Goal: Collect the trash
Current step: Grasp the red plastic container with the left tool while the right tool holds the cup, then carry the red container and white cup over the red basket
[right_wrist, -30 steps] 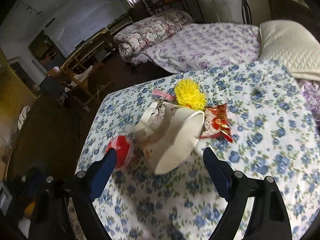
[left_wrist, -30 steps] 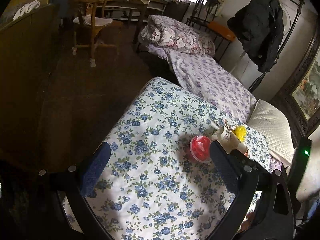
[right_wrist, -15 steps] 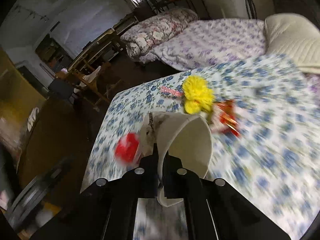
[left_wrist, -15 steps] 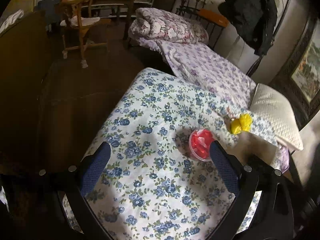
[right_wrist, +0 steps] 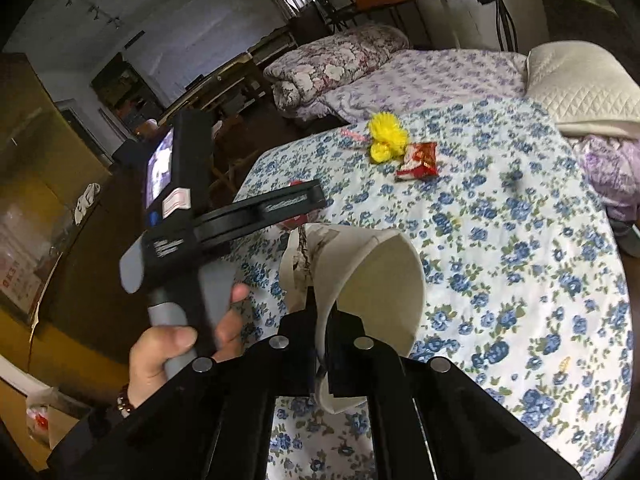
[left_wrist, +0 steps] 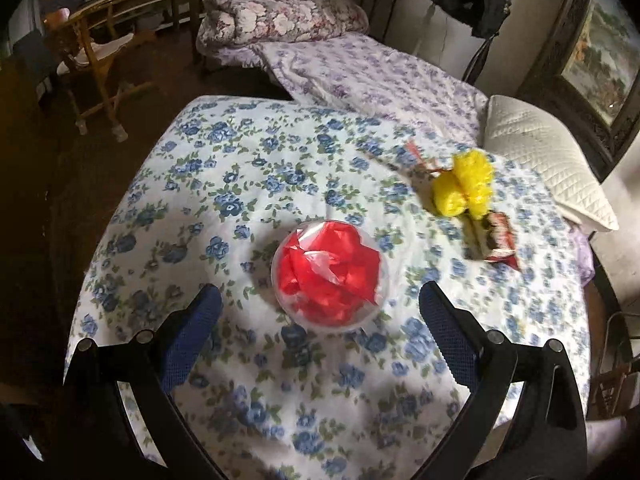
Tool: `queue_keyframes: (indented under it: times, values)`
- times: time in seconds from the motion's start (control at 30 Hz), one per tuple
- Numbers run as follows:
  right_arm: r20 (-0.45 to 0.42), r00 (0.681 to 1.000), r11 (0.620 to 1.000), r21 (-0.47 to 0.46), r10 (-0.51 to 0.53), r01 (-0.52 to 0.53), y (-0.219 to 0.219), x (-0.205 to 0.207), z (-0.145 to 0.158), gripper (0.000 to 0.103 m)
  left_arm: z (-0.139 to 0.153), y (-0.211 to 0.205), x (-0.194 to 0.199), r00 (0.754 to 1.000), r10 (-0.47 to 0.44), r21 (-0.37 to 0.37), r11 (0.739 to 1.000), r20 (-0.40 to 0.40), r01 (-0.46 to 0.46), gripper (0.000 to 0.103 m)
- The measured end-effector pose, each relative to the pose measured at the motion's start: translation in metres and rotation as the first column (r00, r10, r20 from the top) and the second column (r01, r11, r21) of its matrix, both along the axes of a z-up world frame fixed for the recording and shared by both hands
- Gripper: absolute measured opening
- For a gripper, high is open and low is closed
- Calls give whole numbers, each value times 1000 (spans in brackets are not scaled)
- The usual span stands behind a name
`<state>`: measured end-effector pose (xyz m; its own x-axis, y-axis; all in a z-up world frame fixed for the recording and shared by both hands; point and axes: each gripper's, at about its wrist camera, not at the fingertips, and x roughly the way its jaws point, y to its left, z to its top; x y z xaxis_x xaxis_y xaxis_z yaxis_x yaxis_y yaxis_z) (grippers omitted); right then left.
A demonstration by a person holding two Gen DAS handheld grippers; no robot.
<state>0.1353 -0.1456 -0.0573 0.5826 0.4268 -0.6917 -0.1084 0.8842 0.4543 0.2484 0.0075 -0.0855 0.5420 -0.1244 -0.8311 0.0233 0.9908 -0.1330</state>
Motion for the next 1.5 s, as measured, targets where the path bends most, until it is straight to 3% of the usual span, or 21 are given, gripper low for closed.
queue_keyframes:
  times: [0.13, 0.23, 0.27, 0.53, 0.67, 0.77, 0.9, 1.3, 1.5]
  values:
    - [-2, 1000, 1000, -9, -13, 13, 0, 2, -5, 4, -10, -1, 8, 1000, 16, 50, 999, 11, -17, 95]
    - [-9, 1000, 1000, -15, -27, 27, 0, 6, -8, 4, -10, 2, 11, 999, 30, 38, 999, 37, -31, 73]
    - [-11, 1000, 999, -18, -29, 29, -1, 7, -9, 4, -8, 4, 11, 999, 22, 17, 1000, 41, -23, 55]
    - [-13, 995, 994, -45, -100, 99, -14, 19, -18, 4, 20, 16, -6, 995, 47, -82, 996, 89, -40, 55]
    - [3, 992, 992, -41, -123, 123, -22, 21, -16, 4, 49, 9, -38, 991, 33, -76, 997, 132, -23, 55]
    - [12, 990, 989, -37, -143, 143, -29, 22, -13, 4, 58, 0, -61, 993, 10, -45, 999, 120, -5, 55]
    - [37, 985, 985, -21, -171, 171, -43, 18, -6, 4, 70, -6, -103, 991, -20, -83, 996, 130, 31, 55]
    - [100, 964, 969, 12, -245, 245, -64, -27, 11, 4, 73, -25, -187, 987, -93, -69, 992, 129, 102, 55]
    - [171, 946, 961, 76, -277, 267, -85, -89, 36, 4, 83, -42, -211, 981, -137, -81, 986, 139, 149, 55]
